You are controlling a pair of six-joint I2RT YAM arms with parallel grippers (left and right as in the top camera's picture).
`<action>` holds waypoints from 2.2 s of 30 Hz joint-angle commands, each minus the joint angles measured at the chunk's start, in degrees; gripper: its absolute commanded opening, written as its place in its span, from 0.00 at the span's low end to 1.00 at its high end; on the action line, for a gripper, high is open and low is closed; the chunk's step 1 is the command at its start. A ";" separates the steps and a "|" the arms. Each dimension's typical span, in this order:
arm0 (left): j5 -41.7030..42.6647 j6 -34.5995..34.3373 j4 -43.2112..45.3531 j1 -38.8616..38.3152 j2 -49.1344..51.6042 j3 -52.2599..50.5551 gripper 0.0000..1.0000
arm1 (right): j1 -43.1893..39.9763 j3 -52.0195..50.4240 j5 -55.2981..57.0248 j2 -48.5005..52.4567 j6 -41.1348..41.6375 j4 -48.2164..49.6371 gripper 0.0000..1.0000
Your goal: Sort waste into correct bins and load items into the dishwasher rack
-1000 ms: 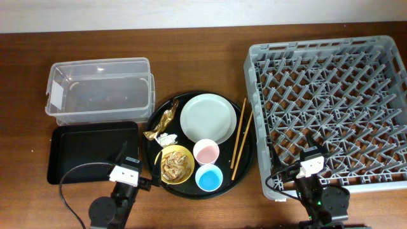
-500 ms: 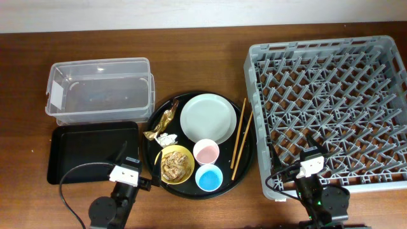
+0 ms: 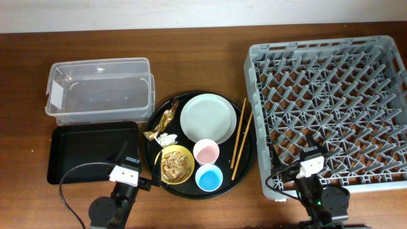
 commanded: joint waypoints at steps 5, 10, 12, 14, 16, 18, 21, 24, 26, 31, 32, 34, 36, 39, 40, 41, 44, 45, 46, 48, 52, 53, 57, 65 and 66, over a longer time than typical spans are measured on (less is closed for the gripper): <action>-0.68 0.72 -0.04 0.31 -0.31 -0.44 1.00 | -0.37 -0.35 -0.31 -0.22 0.24 -0.22 0.98; -7.91 0.92 -0.85 0.31 -0.31 -0.44 1.00 | -0.37 -0.35 -0.31 -0.24 0.24 -0.24 0.98; -7.91 0.92 -0.85 0.31 -0.31 -0.44 1.00 | -0.37 -0.35 -0.31 -0.24 0.24 -0.22 0.98; -7.91 0.92 -0.85 0.31 -0.31 -0.44 1.00 | -0.37 -0.35 -0.31 -0.24 0.22 -0.22 0.98; -7.65 0.87 -0.79 0.31 -0.31 -0.44 1.00 | -0.37 -0.35 -0.33 -0.24 0.24 -0.22 0.98; -0.39 0.85 -0.04 0.31 -0.33 -0.44 1.00 | -0.37 -0.35 -0.35 -0.24 0.24 -0.22 0.98; 10.23 0.83 4.83 0.31 -0.33 -0.42 1.00 | -0.37 -0.35 -5.62 -0.24 0.26 0.81 0.98; 11.65 -4.81 5.51 0.31 -0.28 4.00 1.00 | -0.37 3.91 -17.20 -0.22 0.35 -1.16 0.98; 10.47 -4.76 -6.58 0.31 3.19 15.39 1.00 | -0.37 14.32 -15.76 1.33 0.70 -10.58 0.98; 10.64 -4.79 -33.33 0.31 30.93 47.80 1.00 | -0.37 46.82 -15.28 28.20 0.68 -40.00 0.98; 11.67 -4.79 -40.48 0.31 38.77 56.74 1.00 | -0.37 52.54 -15.30 34.07 0.68 -45.57 0.99; 12.13 -4.74 -52.92 0.28 50.86 71.08 1.00 | -0.37 65.09 -15.50 46.75 0.70 -59.54 0.98; 12.81 -5.05 -58.64 0.31 56.89 77.31 1.00 | -0.37 72.04 -22.03 54.99 0.70 -66.05 0.98; 23.93 -6.88 -61.37 -1.20 62.79 78.16 1.00 | -0.37 74.58 -29.03 63.54 0.70 -70.62 0.98; 20.96 -6.88 -64.04 -3.80 65.00 77.90 0.99 | -0.37 74.58 -29.03 65.70 1.09 -71.14 0.98; 15.69 -6.93 -67.01 -8.74 68.11 77.44 0.99 | -0.37 74.58 -28.98 66.62 2.51 -71.23 0.98; -2.19 -17.29 -66.12 -24.17 78.25 71.36 0.89 | -0.44 74.58 -15.96 65.61 14.97 -70.40 0.98; -4.61 -19.96 -64.87 -26.23 81.00 69.94 0.80 | -0.44 74.58 -13.22 64.92 17.18 -70.64 0.98; -6.86 -21.53 -62.71 -27.91 84.70 68.91 0.70 | -0.44 74.58 -9.33 62.99 19.02 -70.84 0.98; -9.94 -22.58 -58.14 -28.72 91.93 68.83 0.57 | -0.44 74.58 -8.94 60.06 18.99 -70.82 0.98; -9.90 -22.53 -50.12 -28.68 98.64 68.81 0.49 | -0.44 74.58 -8.09 56.87 18.73 -71.89 0.98; -9.92 -22.53 -49.07 -28.70 98.82 68.76 0.38 | -0.44 74.58 -8.09 56.87 18.73 -72.39 0.98; -7.78 -25.16 -57.05 -25.46 94.88 74.60 0.01 | -0.44 74.58 -7.54 56.98 18.75 -73.83 0.83; 60.06 -5.62 -55.87 -1.22 79.08 80.96 0.01 | -0.37 74.58 -40.41 57.09 6.54 -64.67 0.80; 65.81 -5.09 -55.60 -2.23 79.08 80.96 0.01 | -0.37 74.58 -50.23 57.09 6.45 -59.49 0.89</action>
